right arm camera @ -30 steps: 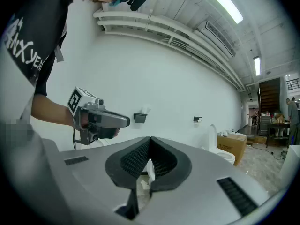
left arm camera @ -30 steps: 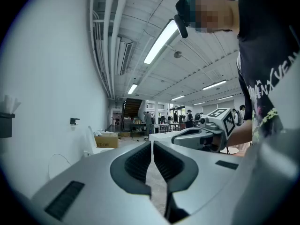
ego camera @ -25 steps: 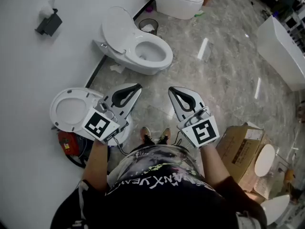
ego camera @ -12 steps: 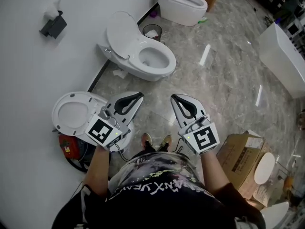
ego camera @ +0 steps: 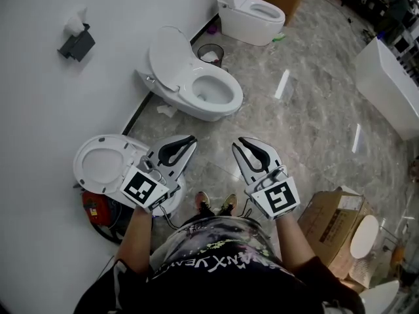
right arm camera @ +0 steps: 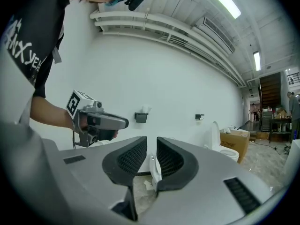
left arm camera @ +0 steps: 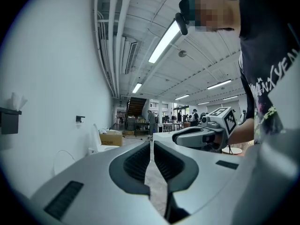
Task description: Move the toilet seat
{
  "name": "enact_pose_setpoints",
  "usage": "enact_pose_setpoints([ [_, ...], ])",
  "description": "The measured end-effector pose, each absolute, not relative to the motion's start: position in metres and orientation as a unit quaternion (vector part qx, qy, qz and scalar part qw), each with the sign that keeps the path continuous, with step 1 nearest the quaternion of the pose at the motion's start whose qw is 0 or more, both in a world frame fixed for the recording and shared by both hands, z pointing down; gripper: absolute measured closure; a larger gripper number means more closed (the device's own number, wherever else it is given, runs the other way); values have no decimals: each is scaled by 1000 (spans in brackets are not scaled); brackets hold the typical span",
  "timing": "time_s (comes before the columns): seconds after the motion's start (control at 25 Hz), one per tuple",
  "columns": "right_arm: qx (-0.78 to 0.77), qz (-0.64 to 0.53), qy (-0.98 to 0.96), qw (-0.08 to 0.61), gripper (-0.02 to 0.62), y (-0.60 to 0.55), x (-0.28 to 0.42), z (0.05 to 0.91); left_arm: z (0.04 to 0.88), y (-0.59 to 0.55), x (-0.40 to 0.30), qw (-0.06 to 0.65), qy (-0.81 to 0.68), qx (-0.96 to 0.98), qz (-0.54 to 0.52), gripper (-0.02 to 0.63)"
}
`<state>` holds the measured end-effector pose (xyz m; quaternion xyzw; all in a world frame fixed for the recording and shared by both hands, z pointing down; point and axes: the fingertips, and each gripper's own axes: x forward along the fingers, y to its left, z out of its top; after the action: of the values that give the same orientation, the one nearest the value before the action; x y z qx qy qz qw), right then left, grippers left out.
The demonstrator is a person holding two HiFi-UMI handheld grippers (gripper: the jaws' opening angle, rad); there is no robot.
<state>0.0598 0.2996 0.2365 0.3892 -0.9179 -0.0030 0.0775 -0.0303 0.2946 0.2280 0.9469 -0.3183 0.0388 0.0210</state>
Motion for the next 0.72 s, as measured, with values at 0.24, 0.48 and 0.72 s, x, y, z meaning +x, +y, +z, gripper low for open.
enact_pose_setpoints([
  [0.24, 388, 2, -918, 80, 509, 299, 59, 239, 231, 292, -31, 25, -317, 947, 38, 512],
  [0.48, 386, 3, -919, 77, 482, 299, 61, 239, 236, 293, -26, 25, -312, 949, 46, 428],
  [0.72, 386, 5, -919, 77, 462, 301, 63, 239, 236, 293, -25, 31, -317, 947, 50, 400],
])
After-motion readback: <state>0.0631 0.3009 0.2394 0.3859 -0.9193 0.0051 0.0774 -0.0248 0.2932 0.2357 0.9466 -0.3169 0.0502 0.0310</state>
